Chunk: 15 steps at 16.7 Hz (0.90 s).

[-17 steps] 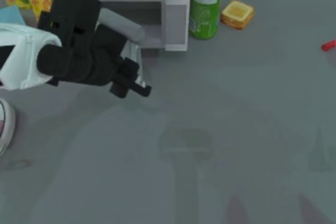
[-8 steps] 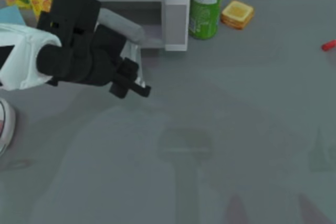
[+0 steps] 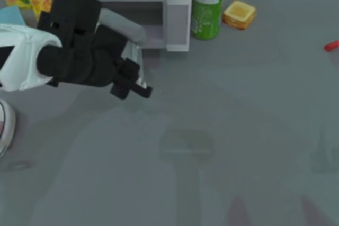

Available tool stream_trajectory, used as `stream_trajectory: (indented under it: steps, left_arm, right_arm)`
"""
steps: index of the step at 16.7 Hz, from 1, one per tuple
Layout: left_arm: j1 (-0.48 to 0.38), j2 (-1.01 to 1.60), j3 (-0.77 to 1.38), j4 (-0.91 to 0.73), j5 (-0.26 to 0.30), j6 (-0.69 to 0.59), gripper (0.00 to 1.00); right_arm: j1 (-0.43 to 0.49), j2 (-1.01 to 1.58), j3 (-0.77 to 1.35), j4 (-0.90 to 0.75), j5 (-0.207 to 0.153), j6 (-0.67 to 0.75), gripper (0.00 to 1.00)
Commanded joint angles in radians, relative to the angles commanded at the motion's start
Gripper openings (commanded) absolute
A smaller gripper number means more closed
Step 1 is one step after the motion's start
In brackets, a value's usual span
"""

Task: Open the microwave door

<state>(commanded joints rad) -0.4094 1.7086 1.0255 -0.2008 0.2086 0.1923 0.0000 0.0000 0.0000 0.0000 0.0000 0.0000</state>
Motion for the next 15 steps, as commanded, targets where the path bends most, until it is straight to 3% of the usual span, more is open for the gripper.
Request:
stream_trajectory:
  steps: [7,15]
  left_arm:
    - [0.031,-0.013,-0.011,-0.011,0.034,0.058,0.00]
    - [0.031,-0.013,-0.011,-0.011,0.034,0.058,0.00]
  right_arm:
    - [0.000,0.000,0.000,0.000,0.000,0.000,1.00]
    - [0.000,0.000,0.000,0.000,0.000,0.000,1.00]
